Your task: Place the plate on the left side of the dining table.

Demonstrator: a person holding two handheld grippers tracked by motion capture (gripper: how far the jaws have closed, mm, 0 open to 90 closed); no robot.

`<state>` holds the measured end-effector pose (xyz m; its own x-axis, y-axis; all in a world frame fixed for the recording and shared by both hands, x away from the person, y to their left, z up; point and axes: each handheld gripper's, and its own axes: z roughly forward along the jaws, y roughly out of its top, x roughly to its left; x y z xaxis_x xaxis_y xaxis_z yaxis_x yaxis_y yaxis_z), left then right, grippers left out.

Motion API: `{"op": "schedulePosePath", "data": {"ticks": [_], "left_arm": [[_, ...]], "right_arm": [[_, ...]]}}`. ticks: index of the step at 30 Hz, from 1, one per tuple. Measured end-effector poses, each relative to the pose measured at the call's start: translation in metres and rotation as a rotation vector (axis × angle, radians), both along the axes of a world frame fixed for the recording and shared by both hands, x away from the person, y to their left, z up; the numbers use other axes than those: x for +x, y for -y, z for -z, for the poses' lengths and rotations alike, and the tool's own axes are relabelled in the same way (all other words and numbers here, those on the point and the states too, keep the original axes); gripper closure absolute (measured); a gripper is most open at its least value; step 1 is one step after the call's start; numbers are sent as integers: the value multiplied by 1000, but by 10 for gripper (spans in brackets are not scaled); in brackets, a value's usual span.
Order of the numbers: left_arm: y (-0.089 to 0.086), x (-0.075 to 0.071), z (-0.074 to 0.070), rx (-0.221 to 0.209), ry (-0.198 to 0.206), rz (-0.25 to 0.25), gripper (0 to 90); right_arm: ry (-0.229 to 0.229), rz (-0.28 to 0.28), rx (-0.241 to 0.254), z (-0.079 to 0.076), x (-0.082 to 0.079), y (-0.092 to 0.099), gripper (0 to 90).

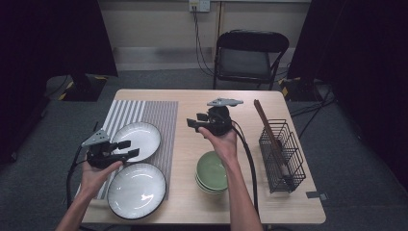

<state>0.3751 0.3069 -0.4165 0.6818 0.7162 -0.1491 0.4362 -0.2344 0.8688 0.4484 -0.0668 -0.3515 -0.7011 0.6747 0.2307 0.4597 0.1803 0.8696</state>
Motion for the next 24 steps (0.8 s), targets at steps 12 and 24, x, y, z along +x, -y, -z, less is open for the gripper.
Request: {"op": "schedulePosePath", "data": {"ticks": [12,24], "left_arm": [[-11,-21,25,38,-37,-28,422],[9,-41,32,47,-40,12,394]], "right_arm": [[-25,11,-6,32,-34,49,476],[-60,4,24,57,-59,68,607]]}}
